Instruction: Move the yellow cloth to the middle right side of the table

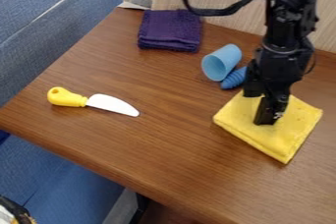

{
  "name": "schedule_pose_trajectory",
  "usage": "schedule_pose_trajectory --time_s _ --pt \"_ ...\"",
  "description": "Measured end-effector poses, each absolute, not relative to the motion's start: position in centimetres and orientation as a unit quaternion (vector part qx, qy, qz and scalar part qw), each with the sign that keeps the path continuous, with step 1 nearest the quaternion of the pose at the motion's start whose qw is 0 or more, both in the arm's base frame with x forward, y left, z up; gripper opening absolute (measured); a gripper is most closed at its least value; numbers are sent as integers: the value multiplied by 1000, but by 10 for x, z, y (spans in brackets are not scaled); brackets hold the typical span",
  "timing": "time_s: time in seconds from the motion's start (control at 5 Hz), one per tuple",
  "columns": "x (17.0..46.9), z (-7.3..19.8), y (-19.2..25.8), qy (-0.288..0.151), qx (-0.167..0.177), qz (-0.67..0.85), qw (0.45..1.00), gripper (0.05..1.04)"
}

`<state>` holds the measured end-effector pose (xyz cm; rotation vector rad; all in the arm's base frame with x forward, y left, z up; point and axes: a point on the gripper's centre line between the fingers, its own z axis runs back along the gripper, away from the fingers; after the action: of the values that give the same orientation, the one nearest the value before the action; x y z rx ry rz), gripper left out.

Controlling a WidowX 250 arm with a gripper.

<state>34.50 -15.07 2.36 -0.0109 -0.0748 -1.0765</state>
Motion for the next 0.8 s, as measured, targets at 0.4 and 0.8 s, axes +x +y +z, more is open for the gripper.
schedule_pose_trajectory --time_s 0.4,0.8 --pt "345 24 -154 -36 -5 -516 856 999" --pt "341 30 -151 -33 0 -508 861 998"
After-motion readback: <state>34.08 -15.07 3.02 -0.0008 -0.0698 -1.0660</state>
